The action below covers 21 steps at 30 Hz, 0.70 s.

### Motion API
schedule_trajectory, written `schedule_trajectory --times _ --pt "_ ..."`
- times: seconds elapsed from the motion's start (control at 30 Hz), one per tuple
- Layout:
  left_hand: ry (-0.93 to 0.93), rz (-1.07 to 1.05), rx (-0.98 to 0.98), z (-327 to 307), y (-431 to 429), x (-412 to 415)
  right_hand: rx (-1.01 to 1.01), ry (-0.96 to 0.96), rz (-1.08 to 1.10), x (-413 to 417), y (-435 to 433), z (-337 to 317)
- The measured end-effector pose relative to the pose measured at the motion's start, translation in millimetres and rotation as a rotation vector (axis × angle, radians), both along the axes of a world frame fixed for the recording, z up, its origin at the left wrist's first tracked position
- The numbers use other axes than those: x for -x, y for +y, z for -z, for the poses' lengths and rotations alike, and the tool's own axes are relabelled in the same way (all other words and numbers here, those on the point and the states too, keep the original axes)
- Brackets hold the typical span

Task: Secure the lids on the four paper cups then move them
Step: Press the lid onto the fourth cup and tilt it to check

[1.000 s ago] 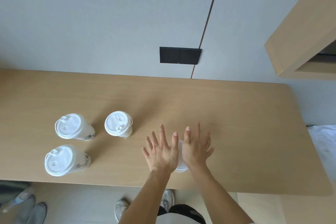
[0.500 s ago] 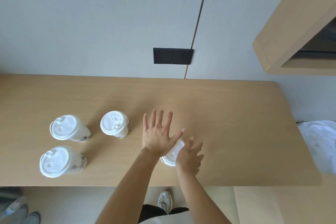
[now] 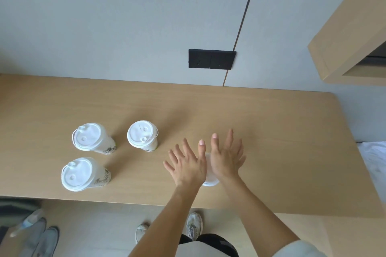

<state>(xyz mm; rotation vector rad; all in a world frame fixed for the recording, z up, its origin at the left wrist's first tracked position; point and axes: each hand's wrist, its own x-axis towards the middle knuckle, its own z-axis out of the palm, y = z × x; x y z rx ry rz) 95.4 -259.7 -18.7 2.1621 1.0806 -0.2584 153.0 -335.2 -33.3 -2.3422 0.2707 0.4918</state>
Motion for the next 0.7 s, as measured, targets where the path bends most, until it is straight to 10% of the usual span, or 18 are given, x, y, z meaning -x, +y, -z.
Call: schedule_trajectory --times 0.37,0.7 --pt "0.002 0.023 -0.035 13 -2 -6 0.151 0.003 -0.079 -4 2 43" --pt "-0.385 0.330 -0.293 17 30 -25 -0.271 0.122 0.564 19 14 13"
